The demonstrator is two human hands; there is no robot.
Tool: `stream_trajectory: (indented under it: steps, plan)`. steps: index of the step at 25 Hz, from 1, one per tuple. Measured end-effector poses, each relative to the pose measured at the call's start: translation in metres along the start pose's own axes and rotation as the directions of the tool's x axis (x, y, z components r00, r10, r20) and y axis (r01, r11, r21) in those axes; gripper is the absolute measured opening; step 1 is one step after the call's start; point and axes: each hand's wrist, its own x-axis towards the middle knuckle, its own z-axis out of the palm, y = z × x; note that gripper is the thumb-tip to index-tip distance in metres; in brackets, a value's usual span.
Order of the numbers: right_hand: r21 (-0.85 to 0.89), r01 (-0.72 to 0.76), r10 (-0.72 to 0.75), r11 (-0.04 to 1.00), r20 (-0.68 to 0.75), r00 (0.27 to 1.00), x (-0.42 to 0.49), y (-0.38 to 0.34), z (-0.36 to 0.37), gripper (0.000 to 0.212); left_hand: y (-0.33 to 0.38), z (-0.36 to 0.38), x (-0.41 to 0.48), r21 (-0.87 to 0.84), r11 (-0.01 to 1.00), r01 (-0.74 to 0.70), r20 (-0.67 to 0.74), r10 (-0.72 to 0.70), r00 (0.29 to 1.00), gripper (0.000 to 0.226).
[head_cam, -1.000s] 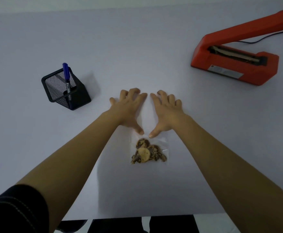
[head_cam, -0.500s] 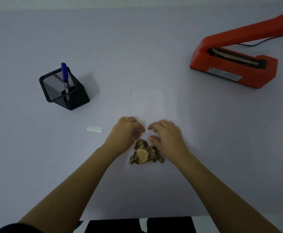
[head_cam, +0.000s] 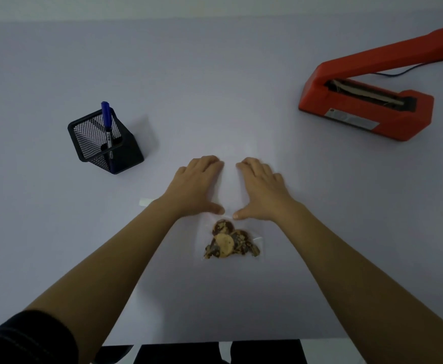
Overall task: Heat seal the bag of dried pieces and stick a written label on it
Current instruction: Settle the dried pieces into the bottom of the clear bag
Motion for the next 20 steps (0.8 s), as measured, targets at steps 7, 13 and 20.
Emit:
stream_trajectory:
  steps: [7, 13, 20]
  plan:
    - [-0.067, -0.082, 0.089, 0.994, 0.105, 0.99, 0.015, -0.007, -0.011, 0.132, -0.002, -0.003, 0.013, 0.108, 0.994, 0.016, 0.025, -0.019, 1.0, 0.125]
    - [0.052, -0.191, 0.189, 0.98, 0.039, 0.981, 0.007, -0.008, -0.002, 0.129, 0.004, -0.003, 0.005, 0.008, 0.982, 0.187, -0.017, -0.187, 0.982, 0.127]
    - [0.298, -0.28, 0.312, 0.912, -0.062, 0.948, -0.007, -0.012, 0.01, 0.096, 0.013, 0.006, -0.01, -0.324, 0.929, 0.177, -0.039, -0.2, 0.979, 0.096]
